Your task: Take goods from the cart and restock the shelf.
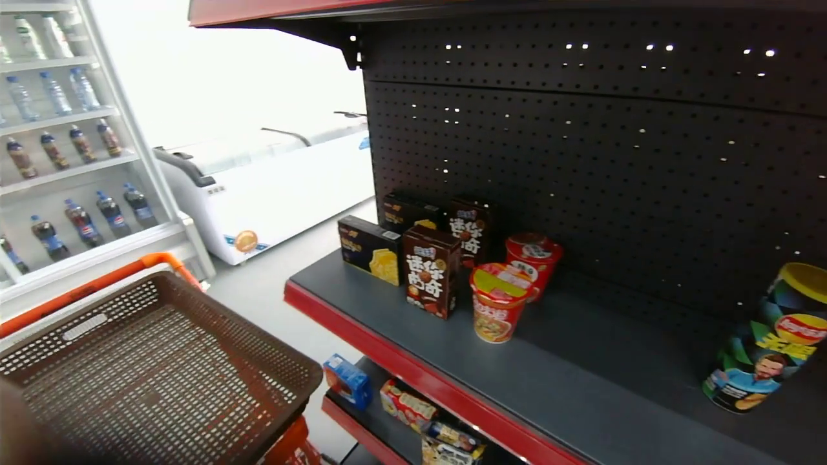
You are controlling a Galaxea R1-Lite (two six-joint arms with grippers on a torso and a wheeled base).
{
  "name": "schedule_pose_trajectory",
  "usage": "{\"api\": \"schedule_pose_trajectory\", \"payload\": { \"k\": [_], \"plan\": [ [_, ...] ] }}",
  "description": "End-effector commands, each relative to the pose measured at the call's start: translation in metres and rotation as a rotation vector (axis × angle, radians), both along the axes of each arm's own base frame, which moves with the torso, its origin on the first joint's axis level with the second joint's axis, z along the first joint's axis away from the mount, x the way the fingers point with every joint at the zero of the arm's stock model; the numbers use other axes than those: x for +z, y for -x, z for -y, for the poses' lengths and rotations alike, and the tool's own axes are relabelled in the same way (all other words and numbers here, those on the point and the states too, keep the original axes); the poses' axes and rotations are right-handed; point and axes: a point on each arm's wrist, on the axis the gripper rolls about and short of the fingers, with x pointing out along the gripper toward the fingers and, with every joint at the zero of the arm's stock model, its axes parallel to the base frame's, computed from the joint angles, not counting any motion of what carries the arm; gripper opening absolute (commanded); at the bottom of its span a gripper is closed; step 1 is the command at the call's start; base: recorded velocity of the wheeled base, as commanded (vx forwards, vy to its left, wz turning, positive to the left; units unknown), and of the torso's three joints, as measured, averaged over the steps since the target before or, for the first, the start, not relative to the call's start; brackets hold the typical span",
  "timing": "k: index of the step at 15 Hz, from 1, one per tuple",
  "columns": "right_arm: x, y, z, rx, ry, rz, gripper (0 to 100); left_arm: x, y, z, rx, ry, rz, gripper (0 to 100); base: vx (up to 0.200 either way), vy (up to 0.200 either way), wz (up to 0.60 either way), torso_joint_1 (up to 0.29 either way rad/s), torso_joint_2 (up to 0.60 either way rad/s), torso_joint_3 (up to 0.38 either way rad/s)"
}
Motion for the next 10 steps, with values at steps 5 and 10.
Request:
{"api": "schedule_pose_trajectory", "payload": {
  "k": [5, 10],
  "plan": [
    [0.0, 0.0, 0.0, 0.001, 0.0, 0.001, 100, -0.002, -0.001, 0.001, 0.022, 0.073, -0.035, 0, 0.0, 0.0, -0.6, 0.003, 0.0, 0.003],
    [0.0, 0.0, 0.0, 0.001, 0.002, -0.001, 100, -0.013, 0.0, 0.0, 0.035, 0.097, -0.046, 0, 0.0, 0.0, -0.6, 0.002, 0.0, 0.0]
  ]
}}
